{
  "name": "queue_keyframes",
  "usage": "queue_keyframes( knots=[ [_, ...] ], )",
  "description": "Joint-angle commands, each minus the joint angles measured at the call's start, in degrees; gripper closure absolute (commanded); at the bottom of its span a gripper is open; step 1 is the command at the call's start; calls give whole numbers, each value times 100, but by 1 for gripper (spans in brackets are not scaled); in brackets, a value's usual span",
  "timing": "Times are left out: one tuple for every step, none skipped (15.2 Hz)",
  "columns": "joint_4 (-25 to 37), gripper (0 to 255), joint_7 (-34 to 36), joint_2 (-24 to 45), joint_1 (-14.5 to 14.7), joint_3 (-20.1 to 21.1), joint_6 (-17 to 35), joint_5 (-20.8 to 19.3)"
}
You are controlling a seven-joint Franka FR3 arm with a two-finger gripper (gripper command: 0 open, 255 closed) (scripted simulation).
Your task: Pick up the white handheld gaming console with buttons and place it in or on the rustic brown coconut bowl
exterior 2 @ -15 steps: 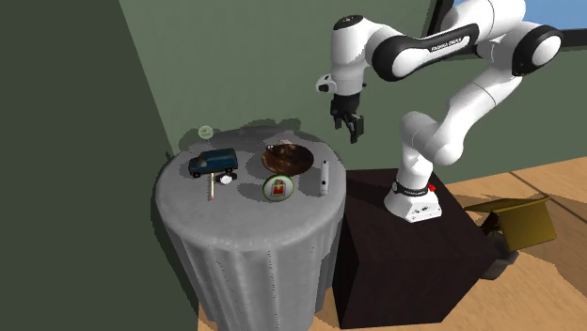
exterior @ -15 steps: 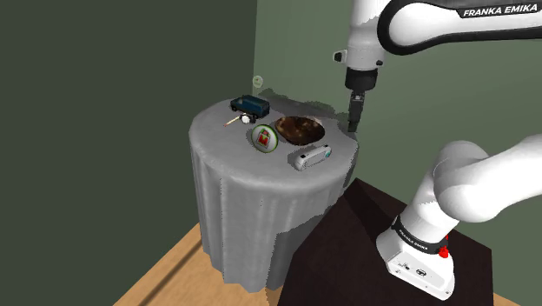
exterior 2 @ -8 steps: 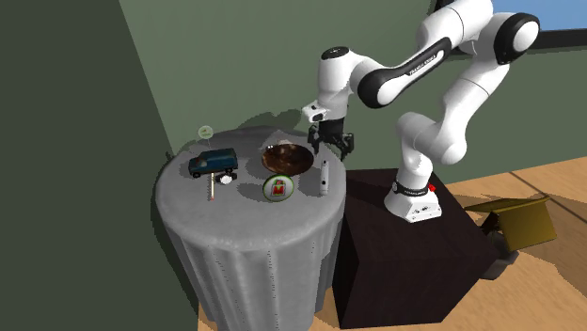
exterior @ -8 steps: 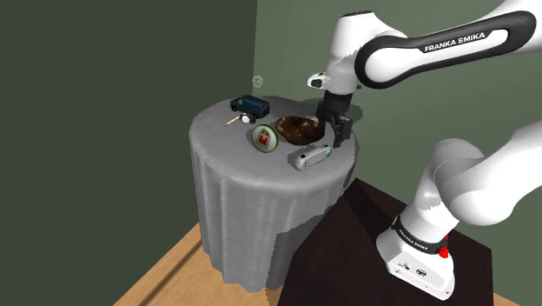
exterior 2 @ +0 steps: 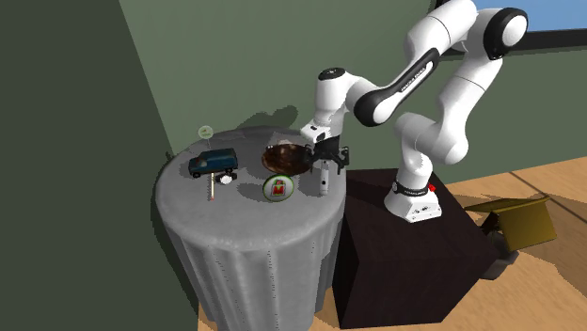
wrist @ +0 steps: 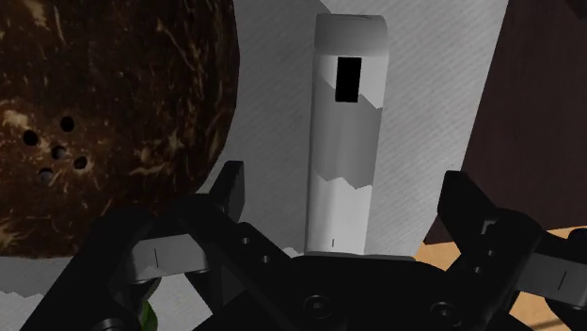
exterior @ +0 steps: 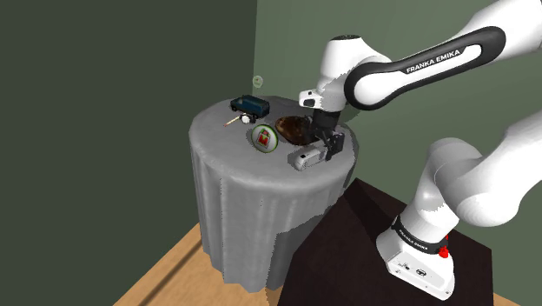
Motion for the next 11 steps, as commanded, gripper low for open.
queue_keyframes(
  knots=[
    [-112, 0, -21, 114, -1, -42, 231, -20],
    [-186, 0, -22, 193, -1, -66, 384, -32],
    [-186, 0, -22, 193, -2, -65, 384, -31],
    [-187, 0, -22, 193, -2, -65, 384, -31],
    [-186, 0, -23, 193, -2, -65, 384, -31],
    [-186, 0, -23, 193, -2, -65, 384, -31],
    [-186, 0, -23, 194, -2, -65, 384, -31],
    [-186, 0, -23, 194, -2, -64, 384, -31],
    [-186, 0, -23, 194, -2, -64, 384, -31],
    [-186, 0, -23, 194, -3, -64, 384, -31],
    [-186, 255, -23, 193, -3, -64, 384, -31]
  ],
)
